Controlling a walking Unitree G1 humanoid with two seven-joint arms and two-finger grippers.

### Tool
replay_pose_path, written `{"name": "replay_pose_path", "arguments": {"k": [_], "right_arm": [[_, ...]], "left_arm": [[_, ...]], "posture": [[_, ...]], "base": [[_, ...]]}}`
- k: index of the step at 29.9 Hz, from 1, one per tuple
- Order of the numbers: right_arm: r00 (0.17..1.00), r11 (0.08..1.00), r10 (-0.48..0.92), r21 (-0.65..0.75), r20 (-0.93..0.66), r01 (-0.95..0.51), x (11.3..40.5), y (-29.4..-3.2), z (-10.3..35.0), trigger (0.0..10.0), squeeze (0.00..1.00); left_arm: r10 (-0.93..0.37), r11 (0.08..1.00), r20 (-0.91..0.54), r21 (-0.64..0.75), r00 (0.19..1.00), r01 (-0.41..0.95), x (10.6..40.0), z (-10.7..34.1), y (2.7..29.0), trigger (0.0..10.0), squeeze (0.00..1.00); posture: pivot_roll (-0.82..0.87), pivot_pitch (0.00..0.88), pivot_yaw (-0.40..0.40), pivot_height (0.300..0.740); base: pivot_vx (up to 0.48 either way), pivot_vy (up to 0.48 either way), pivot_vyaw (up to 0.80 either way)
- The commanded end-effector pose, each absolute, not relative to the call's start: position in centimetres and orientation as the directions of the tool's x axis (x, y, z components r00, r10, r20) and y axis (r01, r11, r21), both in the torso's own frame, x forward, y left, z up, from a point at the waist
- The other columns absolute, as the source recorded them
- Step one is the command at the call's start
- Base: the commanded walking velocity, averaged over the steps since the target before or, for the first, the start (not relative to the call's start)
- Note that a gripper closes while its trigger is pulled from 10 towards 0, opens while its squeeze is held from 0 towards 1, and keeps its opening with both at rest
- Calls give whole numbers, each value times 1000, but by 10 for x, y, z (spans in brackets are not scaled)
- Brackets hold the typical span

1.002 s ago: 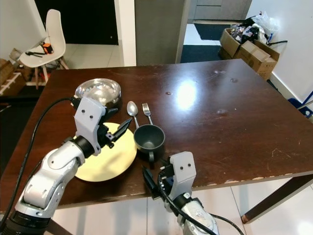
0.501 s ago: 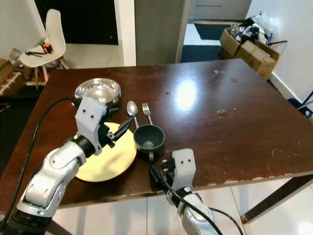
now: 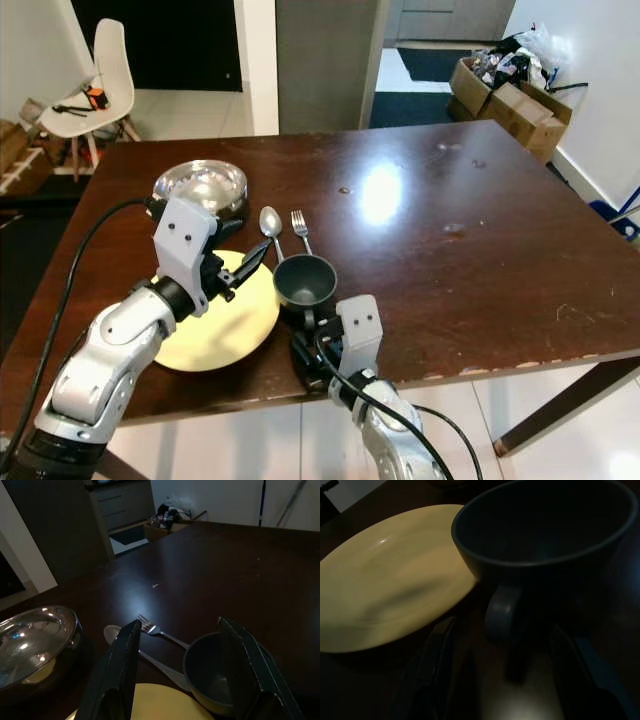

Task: Setting the table

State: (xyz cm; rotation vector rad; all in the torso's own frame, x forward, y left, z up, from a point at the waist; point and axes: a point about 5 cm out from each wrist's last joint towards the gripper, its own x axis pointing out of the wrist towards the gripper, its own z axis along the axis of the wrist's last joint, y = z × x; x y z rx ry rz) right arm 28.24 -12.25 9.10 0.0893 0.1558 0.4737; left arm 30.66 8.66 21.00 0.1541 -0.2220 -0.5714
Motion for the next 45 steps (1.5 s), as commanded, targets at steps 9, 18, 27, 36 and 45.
{"name": "replay_pose_path", "arguments": {"k": [9,18,27,36,45], "right_arm": [[934,943,333,33,-131,-332,300,-136,86,10000,0],[963,966,257,3,-79,-257,306,-150,92,9176,0],[958,959,282,8,-54,-282,306,-147,91,0,0],[950,951,308,-4,-40,-309,304,-148,91,0,0],[953,954,299,-12,-39,-300,304,-151,91,0,0]], "left_arm": [[-547,832,157,205,822,515,307,209,87,10000,0],[-551,830,157,199,820,520,306,207,86,10000,0],[-554,829,159,196,817,523,306,207,84,10000,0],[-554,830,160,191,817,525,306,206,82,10000,0],[-554,830,159,189,817,525,305,206,82,10000,0]], "posture": [[2,33,109,740],[-9,27,108,740],[-11,22,105,740],[-16,21,100,740],[-17,25,101,740]], "base": [[0,0,0],[0,0,0],[0,0,0],[0,0,0],[0,0,0]]}}
